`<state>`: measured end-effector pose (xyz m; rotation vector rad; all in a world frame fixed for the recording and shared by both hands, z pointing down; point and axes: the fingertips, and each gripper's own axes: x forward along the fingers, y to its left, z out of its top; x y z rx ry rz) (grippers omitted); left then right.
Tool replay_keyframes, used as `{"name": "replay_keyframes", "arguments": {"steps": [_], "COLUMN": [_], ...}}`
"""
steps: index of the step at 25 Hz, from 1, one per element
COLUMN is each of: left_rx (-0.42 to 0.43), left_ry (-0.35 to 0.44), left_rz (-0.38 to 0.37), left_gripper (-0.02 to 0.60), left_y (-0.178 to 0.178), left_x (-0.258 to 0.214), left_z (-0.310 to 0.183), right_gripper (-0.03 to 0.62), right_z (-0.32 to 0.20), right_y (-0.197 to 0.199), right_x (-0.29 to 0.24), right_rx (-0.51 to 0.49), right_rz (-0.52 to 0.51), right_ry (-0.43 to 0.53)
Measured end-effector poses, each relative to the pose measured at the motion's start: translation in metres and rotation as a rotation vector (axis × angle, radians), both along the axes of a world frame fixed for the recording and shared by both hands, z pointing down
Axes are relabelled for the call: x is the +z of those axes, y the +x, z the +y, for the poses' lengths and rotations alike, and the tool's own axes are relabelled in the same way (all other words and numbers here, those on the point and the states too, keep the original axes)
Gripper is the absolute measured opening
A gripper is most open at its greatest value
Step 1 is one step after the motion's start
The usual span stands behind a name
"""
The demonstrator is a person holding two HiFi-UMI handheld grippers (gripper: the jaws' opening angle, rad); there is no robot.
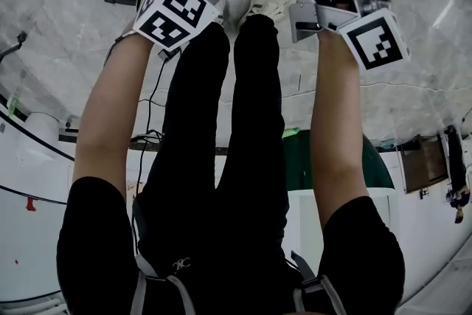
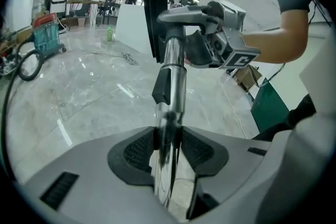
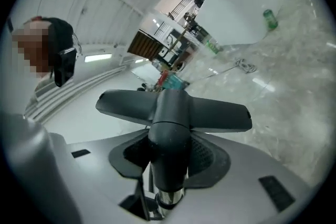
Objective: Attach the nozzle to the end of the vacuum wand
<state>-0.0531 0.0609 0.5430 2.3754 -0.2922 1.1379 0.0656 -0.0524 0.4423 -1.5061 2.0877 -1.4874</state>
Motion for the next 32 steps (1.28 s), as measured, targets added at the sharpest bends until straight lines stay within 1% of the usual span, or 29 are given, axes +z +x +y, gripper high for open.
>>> {"name": "replay_keyframes", "arguments": {"steps": [2,5,6,7,9,10,12,14,15,16,17,18,19,21,23,24,25,26,27,28,29,30,31,32], "left_rx": [0.026,0.129,0.156,0.166,0.152,0.148,0.159,0.186,0.198,0.204,0.197,0.179,0.158,0.151,0.184,0.198,0.204,0.204,0.201,0.199,0.204,0.211,0.216,0.216], "left_ry": [0.009,0.089,0.105,0.099,0.042,0.007,-0.055,-0.108,-0.136,-0.162,-0.183,-0.191,-0.186,-0.142,-0.109,-0.108,-0.112,-0.116,-0.116,-0.113,-0.111,-0.115,-0.125,-0.135], "left_rz": [-0.007,-0.014,-0.017,-0.015,0.005,0.016,0.033,0.056,0.072,0.089,0.104,0.111,0.106,0.06,0.019,0.015,0.018,0.025,0.033,0.044,0.055,0.067,0.076,0.079], "left_gripper": [0.164,0.164,0.166,0.167,0.167,0.167,0.167,0.167,0.167,0.167,0.167,0.167,0.167,0.169,0.169,0.169,0.169,0.169,0.169,0.169,0.169,0.17,0.169,0.17], "left_y": [0.004,0.014,0.016,0.017,0.018,0.018,0.018,0.016,0.014,0.011,0.01,0.009,0.01,0.015,0.021,0.023,0.023,0.022,0.021,0.019,0.019,0.018,0.018,0.019], "left_x": [0.003,0.008,0.012,0.015,0.017,0.016,0.011,0.004,0.001,-0.002,-0.004,-0.005,-0.004,0.0,0.005,0.006,0.006,0.005,0.004,0.002,0.0,-0.002,-0.003,-0.003], "left_z": [0.007,0.015,0.017,0.019,0.021,0.023,0.025,0.023,0.022,0.021,0.02,0.018,0.015,0.013,0.02,0.026,0.031,0.034,0.034,0.032,0.03,0.03,0.033,0.036], "right_gripper": [0.184,0.184,0.184,0.184,0.184,0.184,0.184,0.184,0.184,0.184,0.184,0.184,0.183,0.181,0.181,0.179,0.179,0.179,0.178,0.178,0.176,0.176,0.175,0.175], "right_z": [0.007,0.016,0.019,0.021,0.025,0.027,0.026,0.022,0.02,0.019,0.018,0.016,0.014,0.016,0.026,0.033,0.038,0.04,0.039,0.037,0.036,0.039,0.044,0.048], "right_y": [0.005,0.01,0.011,0.013,0.016,0.015,0.009,-0.004,-0.01,-0.016,-0.019,-0.019,-0.016,-0.005,0.007,0.011,0.011,0.008,0.003,-0.004,-0.011,-0.019,-0.025,-0.028], "right_x": [0.005,0.012,0.016,0.02,0.024,0.022,0.012,0.0,-0.004,-0.007,-0.007,-0.005,0.0,0.011,0.022,0.025,0.025,0.022,0.018,0.012,0.007,0.004,0.003,0.004], "right_rx": [0.056,0.095,0.108,0.125,0.139,0.119,0.016,-0.119,-0.183,-0.234,-0.258,-0.244,-0.19,-0.016,0.139,0.181,0.187,0.153,0.083,-0.01,-0.113,-0.22,-0.318,-0.387], "right_rz": [0.059,0.07,0.071,0.07,0.06,0.055,0.019,-0.078,-0.131,-0.169,-0.184,-0.167,-0.116,0.048,0.187,0.221,0.228,0.213,0.182,0.134,0.067,-0.012,-0.085,-0.135], "right_ry": [-0.073,-0.154,-0.176,-0.197,-0.212,-0.193,-0.093,0.036,0.085,0.114,0.116,0.086,0.029,-0.129,-0.296,-0.354,-0.37,-0.338,-0.264,-0.163,-0.058,0.028,0.078,0.093]}}
